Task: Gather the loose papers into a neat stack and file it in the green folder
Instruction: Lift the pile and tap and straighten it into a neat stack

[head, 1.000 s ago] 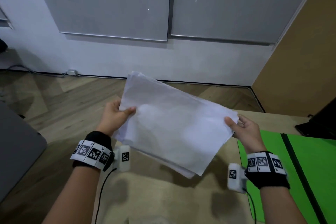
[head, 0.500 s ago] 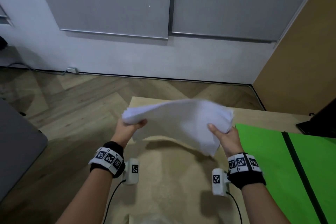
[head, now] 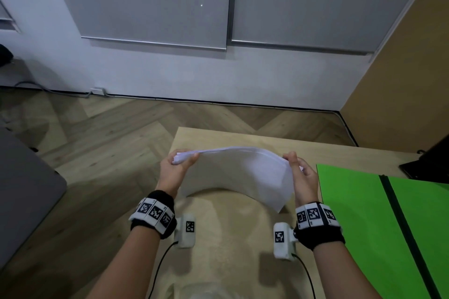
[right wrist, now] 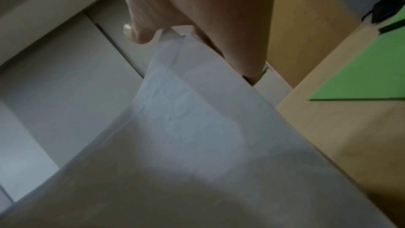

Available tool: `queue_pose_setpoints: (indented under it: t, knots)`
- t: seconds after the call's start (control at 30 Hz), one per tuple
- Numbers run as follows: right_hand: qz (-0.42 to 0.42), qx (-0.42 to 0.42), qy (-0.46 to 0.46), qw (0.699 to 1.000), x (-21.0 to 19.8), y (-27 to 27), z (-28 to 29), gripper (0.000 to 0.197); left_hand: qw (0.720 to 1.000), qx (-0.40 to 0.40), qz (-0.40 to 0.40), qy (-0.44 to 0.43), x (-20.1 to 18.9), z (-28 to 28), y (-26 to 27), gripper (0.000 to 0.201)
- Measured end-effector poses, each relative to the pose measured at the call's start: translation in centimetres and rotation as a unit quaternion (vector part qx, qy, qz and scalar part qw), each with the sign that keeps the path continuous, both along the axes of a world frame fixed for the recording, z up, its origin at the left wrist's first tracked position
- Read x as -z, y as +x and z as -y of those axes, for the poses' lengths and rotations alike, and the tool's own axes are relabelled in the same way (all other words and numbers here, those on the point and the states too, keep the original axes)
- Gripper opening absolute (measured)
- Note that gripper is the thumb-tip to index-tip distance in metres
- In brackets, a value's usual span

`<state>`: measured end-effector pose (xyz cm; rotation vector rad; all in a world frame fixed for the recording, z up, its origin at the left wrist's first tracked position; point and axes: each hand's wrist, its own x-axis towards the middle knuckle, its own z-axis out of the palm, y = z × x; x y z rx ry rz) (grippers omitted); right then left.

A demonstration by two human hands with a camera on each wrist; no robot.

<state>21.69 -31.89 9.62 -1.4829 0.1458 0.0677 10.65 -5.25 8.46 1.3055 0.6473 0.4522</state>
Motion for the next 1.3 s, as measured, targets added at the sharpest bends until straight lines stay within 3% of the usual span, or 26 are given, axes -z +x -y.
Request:
queue_pose_setpoints:
  t: [0.07, 0.2, 0.3, 0.43, 0.47, 0.5, 0.57, 0.6, 0.67, 0.73, 0.83, 0.97, 1.07, 1.2, 1.3]
  knots:
    - [0.018, 0.045, -0.025, 0.999, 0.2, 0.4, -0.2, 0.023, 0.999, -0.032, 0.003, 0.009, -0.6, 0.3, 0.6, 0.014]
    - [0.040, 0.094, -0.021, 0.995, 0.8, 1.0, 0.1, 0.009, 0.998, -0.064, 0.003, 0.013, -0.2, -0.2, 1.3, 0.014]
    - [0.027, 0.046, -0.010, 0.998, 1.0, 0.7, 0.6, 0.034, 0.999, -0.045, -0.007, -0.011, 0.4, -0.6, 1.5, 0.033]
    - [-0.001, -0.079, -0.016, 0.997, 2.4, -0.1, 1.2, 0.061, 0.999, 0.002, -0.033, -0.023, 0.6, -0.7, 1.4, 0.039]
    - [-0.010, -0.102, -0.015, 0.995, 2.8, -0.2, 1.4, 0.067, 0.999, 0.026, -0.024, -0.022, 0.7, -0.9, 1.1, 0.050]
    - [-0.017, -0.113, -0.018, 0.993, 3.2, -0.3, 1.5, 0.063, 0.998, 0.056, -0.013, -0.025, 0.8, -1.1, 0.9, 0.064]
    - [-0.009, -0.103, -0.054, 0.993, 3.5, -0.6, 1.7, 0.037, 0.994, 0.105, -0.003, -0.029, 1.1, -1.4, 0.6, 0.080]
    - [0.003, -0.093, -0.077, 0.993, 3.4, -0.6, 1.6, 0.028, 0.994, 0.110, -0.005, -0.019, 1.1, -1.3, 0.6, 0.075]
    - [0.005, -0.072, -0.087, 0.994, 3.4, -0.4, 1.5, 0.016, 0.996, 0.092, -0.011, 0.006, 1.0, -0.9, 0.9, 0.043]
    - [0.002, -0.062, -0.054, 0.997, 2.7, -0.1, 1.3, 0.017, 0.997, 0.079, 0.005, 0.013, 0.5, -0.6, 1.3, 0.017]
    - [0.036, -0.062, -0.046, 0.996, 0.3, 0.9, 1.8, 0.022, 0.993, 0.092, 0.055, 0.050, -0.9, -0.6, 1.4, 0.027]
    - [0.085, -0.100, -0.028, 0.991, -1.6, 1.8, 3.2, 0.014, 0.986, 0.084, 0.122, 0.082, -2.5, -0.7, 1.0, 0.013]
    - [0.062, -0.128, -0.072, 0.987, 0.0, 1.2, 3.3, 0.010, 0.990, 0.095, 0.083, 0.069, -1.4, -0.5, 0.8, 0.019]
    - [0.002, -0.081, -0.060, 0.995, 2.6, 0.7, 3.4, 0.020, 0.984, 0.176, -0.002, 0.040, 0.3, -0.8, 0.7, 0.063]
    - [-0.010, -0.070, -0.056, 0.996, 2.3, 1.2, 3.2, 0.021, 0.978, 0.206, -0.025, 0.037, -0.1, -1.2, 1.3, 0.069]
